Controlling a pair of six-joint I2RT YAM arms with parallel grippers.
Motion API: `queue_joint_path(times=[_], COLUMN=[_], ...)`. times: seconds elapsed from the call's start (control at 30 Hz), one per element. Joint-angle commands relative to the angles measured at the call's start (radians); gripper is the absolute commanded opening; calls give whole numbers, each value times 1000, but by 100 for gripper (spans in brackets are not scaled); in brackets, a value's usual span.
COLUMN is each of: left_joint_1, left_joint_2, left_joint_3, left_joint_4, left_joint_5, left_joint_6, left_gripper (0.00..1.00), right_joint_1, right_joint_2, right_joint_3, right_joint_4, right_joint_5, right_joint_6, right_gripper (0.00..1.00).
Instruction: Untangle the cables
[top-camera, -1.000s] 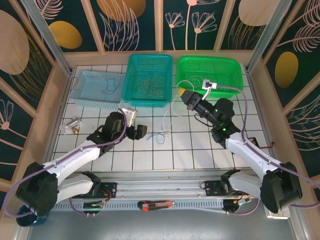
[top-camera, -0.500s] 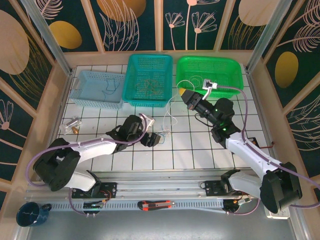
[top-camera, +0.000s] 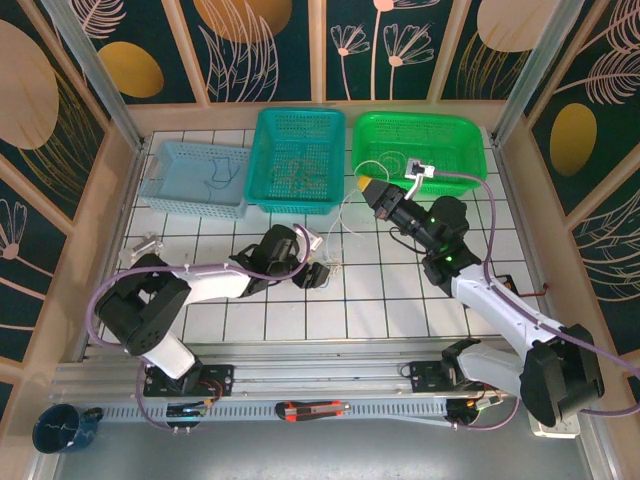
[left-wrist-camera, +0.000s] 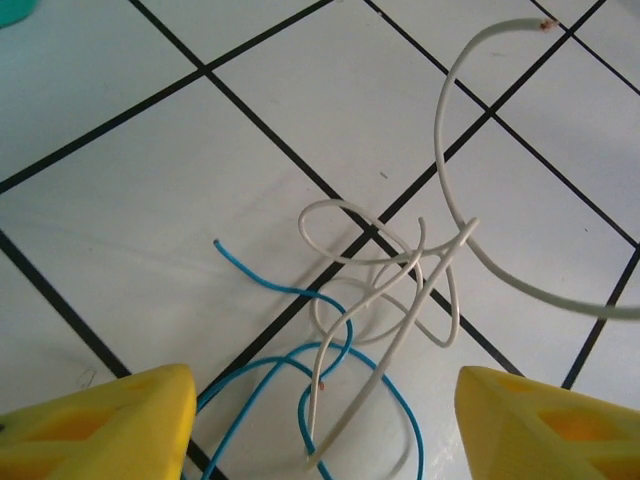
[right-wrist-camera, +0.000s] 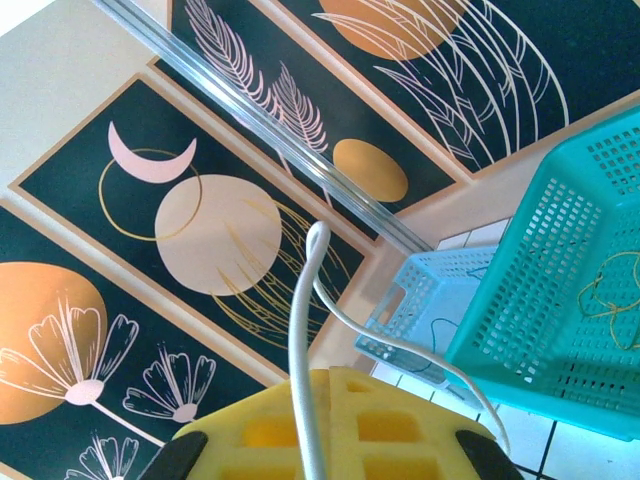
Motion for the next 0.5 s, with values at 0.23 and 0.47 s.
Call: queue_joint_path(times=[0.23,0.47], left_joint_1=[-6,-6], left_joint_2=[90,88], left_joint_3=[55,26], left_joint_4=[77,77], left_joint_5=[29,-2], left_joint_6=[-5,-19], left_gripper=[0,0], right_joint_1=[-16,-94], right_joint_2=[-18,16], right_joint_3=[71,228], right_joint_4=[49,136], right_joint_5=[-61,-103], right_joint_6=[85,186], right_gripper=[0,0])
